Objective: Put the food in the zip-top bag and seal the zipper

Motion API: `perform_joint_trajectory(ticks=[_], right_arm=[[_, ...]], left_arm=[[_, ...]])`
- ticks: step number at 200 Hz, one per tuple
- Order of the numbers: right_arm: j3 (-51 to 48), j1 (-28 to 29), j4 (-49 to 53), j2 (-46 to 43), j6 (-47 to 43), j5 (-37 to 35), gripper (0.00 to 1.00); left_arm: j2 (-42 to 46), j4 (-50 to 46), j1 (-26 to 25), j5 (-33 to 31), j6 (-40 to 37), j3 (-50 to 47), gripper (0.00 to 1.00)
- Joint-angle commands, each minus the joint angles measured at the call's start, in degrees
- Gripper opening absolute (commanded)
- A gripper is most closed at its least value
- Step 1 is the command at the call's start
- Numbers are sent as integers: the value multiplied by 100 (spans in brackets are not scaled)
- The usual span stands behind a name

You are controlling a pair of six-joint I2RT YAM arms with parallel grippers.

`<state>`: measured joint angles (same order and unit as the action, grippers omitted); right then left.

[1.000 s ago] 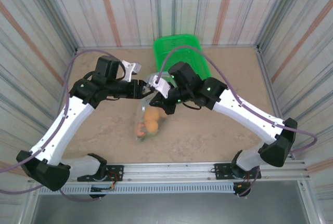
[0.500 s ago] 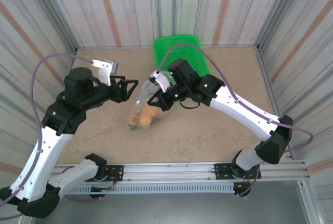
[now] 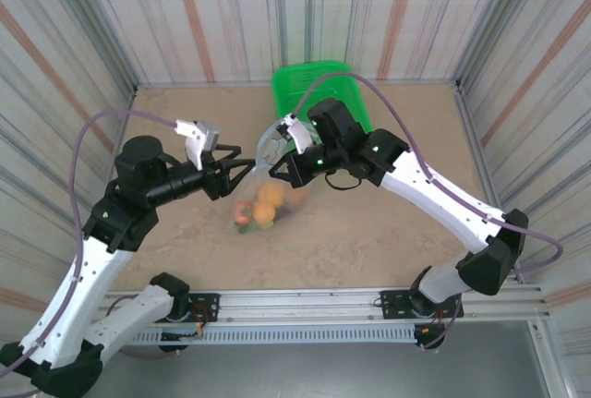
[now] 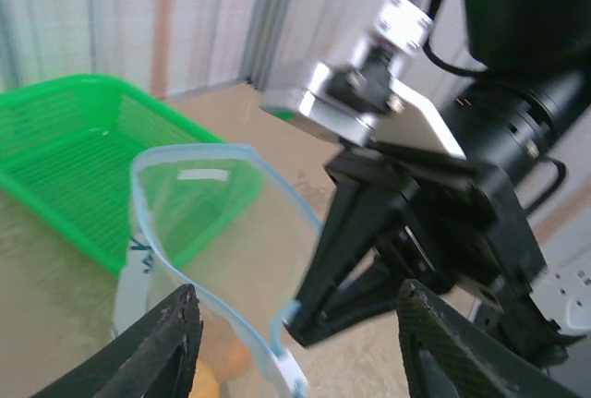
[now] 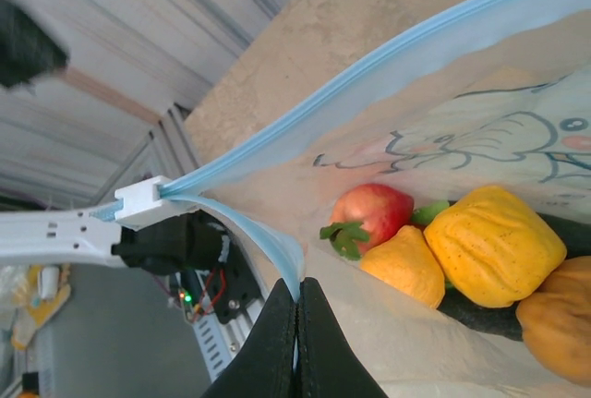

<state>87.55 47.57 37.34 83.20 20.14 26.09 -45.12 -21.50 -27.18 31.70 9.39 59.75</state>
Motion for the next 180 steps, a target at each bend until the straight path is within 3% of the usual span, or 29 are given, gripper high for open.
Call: perform_joint_trajectory(ticks=[1, 51, 100, 137, 180], right_arm=[[-18, -55, -154, -306, 297, -79, 0], [-139, -55, -223, -469, 401, -38, 0], [-181, -58, -189, -592, 343, 46, 0], [-330, -125, -149, -680, 57, 444, 0], [-591, -188, -100, -916, -377, 1045, 0]], left_arm=[[62, 806, -46, 598, -216, -259, 52], [-111, 896, -70, -113, -256, -587, 43], [-392, 1245, -77, 389, -322, -656, 31], [-403, 1635, -85, 640, -449, -880, 33], [-224, 1201, -93, -35, -748, -847, 36]])
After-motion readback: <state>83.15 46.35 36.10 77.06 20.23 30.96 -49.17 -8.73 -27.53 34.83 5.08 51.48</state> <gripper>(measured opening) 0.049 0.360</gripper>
